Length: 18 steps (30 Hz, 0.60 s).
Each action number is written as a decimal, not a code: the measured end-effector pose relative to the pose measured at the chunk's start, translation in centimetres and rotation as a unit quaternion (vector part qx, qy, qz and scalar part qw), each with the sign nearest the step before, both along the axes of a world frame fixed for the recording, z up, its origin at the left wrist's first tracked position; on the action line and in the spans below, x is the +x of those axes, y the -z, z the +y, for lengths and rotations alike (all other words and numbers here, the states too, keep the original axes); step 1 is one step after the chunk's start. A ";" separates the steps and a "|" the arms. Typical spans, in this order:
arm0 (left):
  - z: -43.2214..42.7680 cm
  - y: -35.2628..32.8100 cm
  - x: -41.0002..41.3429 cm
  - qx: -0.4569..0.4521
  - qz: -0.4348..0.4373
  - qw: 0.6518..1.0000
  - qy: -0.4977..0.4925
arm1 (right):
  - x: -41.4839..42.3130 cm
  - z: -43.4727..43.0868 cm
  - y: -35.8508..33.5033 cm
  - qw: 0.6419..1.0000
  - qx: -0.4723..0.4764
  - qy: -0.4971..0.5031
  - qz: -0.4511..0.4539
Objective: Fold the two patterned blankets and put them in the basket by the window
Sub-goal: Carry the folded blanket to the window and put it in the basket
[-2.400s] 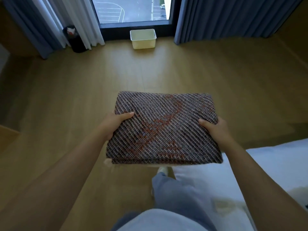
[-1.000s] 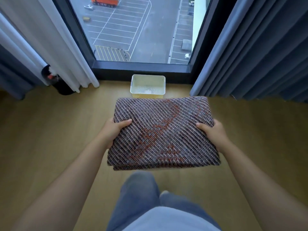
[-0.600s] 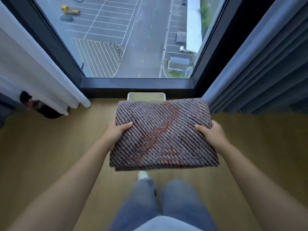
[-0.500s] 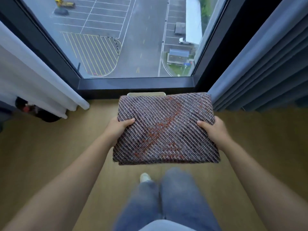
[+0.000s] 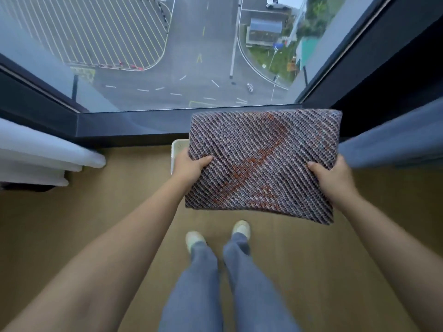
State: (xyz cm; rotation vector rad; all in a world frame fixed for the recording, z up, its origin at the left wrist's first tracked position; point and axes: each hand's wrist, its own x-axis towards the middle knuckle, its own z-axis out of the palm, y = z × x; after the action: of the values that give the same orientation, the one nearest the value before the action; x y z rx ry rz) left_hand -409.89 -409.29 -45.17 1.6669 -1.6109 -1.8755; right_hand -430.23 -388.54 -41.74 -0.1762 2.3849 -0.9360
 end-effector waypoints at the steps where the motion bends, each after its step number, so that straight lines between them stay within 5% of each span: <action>1: -1.2 2.4 -0.8 -0.012 -0.001 1.000 -0.003 | -0.7 -1.5 2.3 1.000 0.007 0.003 0.005; 10: -9.1 28.1 -0.5 -0.076 -0.076 0.994 -0.036 | -0.4 -11.2 28.4 0.998 0.032 -0.052 0.026; 18: -12.4 40.6 4.4 -0.147 -0.244 0.959 -0.004 | 3.1 -15.1 41.8 0.981 0.122 -0.152 0.014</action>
State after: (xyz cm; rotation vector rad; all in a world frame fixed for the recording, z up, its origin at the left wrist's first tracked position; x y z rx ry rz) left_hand -405.49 -421.64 -85.75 2.0899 -1.9297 -1.1895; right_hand -427.11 -403.65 -83.57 -0.4460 2.3855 -0.4978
